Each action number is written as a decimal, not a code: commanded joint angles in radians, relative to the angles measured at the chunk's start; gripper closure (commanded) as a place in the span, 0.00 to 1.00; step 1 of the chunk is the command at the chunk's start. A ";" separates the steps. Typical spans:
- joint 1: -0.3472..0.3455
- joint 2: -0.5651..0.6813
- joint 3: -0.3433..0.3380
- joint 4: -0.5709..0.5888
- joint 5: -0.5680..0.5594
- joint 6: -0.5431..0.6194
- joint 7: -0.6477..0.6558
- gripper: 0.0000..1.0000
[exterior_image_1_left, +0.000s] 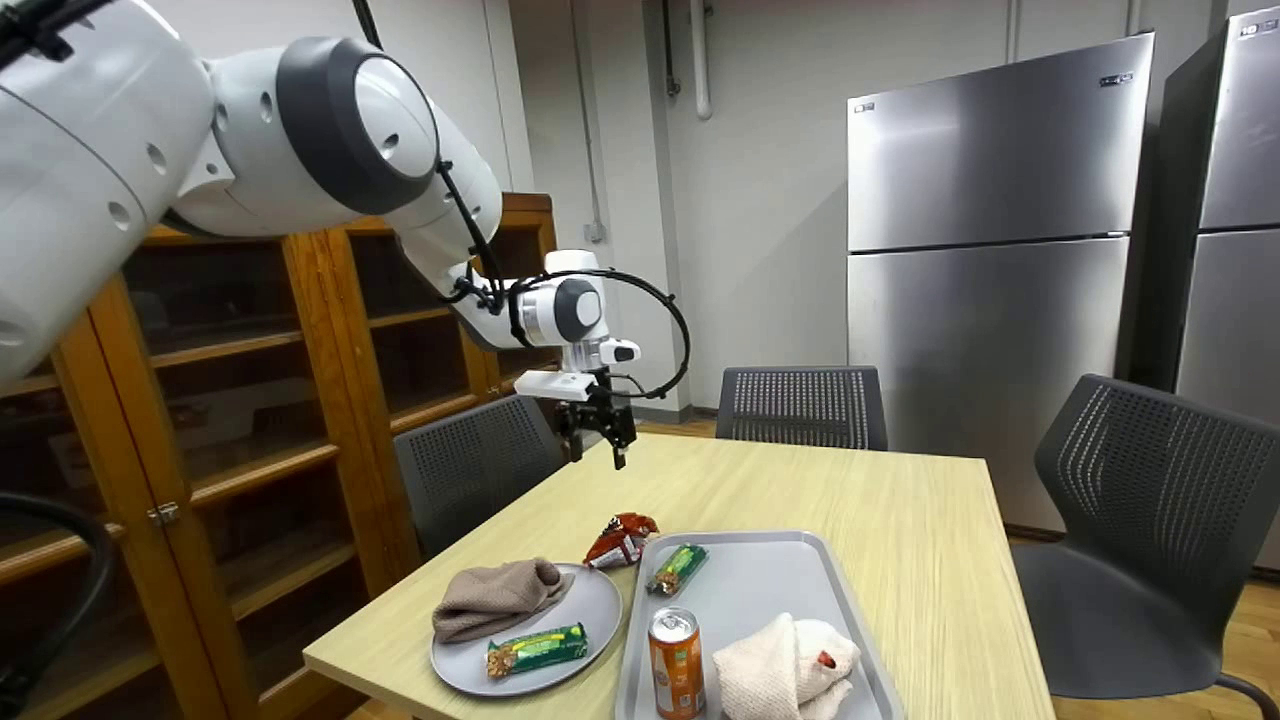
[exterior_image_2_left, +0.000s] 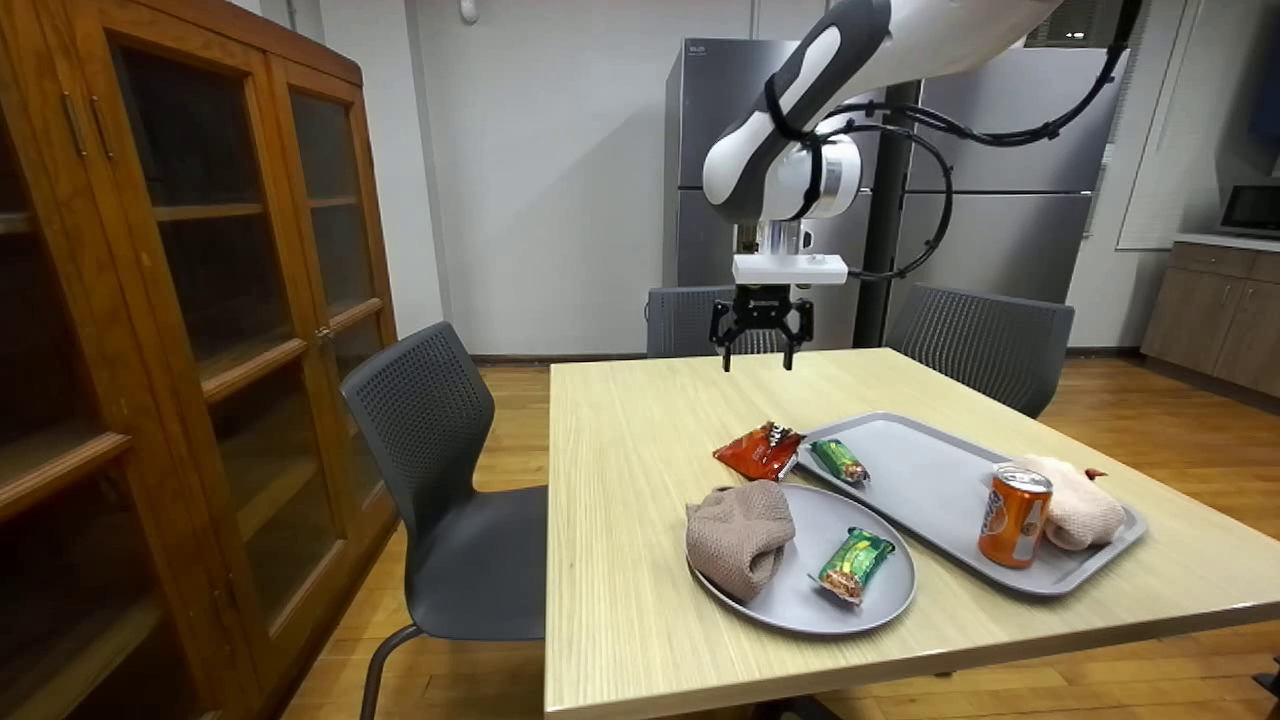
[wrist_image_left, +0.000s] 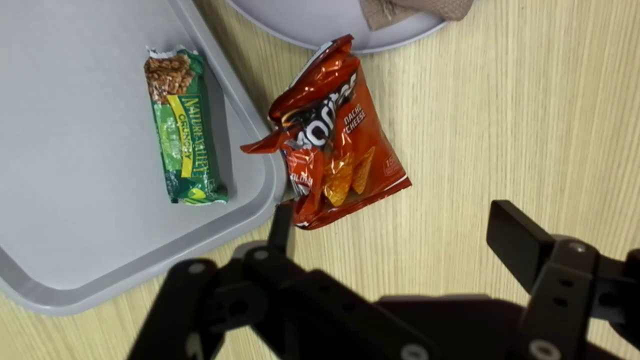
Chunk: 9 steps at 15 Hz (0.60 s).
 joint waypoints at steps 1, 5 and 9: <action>0.018 -0.123 0.010 -0.184 -0.017 0.037 -0.010 0.00; 0.041 -0.192 0.016 -0.314 -0.016 0.057 -0.001 0.00; 0.059 -0.237 0.028 -0.420 -0.029 0.082 -0.011 0.00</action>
